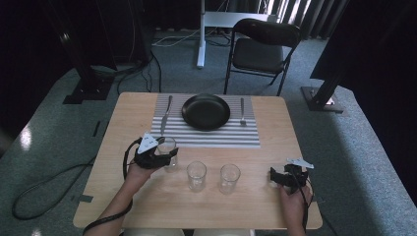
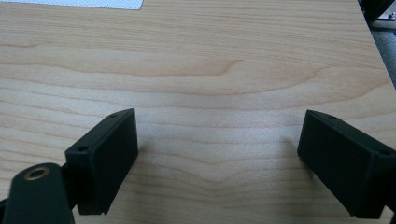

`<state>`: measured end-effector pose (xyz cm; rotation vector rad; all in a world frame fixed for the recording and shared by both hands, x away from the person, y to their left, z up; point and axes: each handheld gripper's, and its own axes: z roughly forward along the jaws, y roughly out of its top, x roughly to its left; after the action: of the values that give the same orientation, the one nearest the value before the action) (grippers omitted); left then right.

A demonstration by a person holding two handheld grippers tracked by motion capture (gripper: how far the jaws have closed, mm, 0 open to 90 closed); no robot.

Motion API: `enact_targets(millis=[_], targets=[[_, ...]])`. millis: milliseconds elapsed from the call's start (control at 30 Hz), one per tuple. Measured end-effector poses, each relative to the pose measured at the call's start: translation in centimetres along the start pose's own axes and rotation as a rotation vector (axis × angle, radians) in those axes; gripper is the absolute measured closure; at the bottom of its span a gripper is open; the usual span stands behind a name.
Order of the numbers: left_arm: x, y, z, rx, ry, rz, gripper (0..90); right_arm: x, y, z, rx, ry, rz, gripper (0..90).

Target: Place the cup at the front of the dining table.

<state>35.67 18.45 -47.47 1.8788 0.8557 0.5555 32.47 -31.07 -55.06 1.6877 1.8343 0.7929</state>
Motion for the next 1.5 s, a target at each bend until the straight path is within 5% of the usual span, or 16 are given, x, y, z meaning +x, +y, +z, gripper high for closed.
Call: enact_targets(millis=[1067,1333,1500], targets=[[3.8,5.3,4.8,0.000,0.093,-0.049,29.4,0.0,0.0,0.0,0.000,0.000,0.000,11.6],[4.4,5.6,6.6,0.033,0.113,-0.043,29.4,0.0,0.0,0.0,-0.001,0.000,-0.001,11.6],[5.4,5.6,7.7,0.036,0.119,-0.087,29.4,0.0,0.0,0.0,-0.001,0.000,0.000,11.7]])
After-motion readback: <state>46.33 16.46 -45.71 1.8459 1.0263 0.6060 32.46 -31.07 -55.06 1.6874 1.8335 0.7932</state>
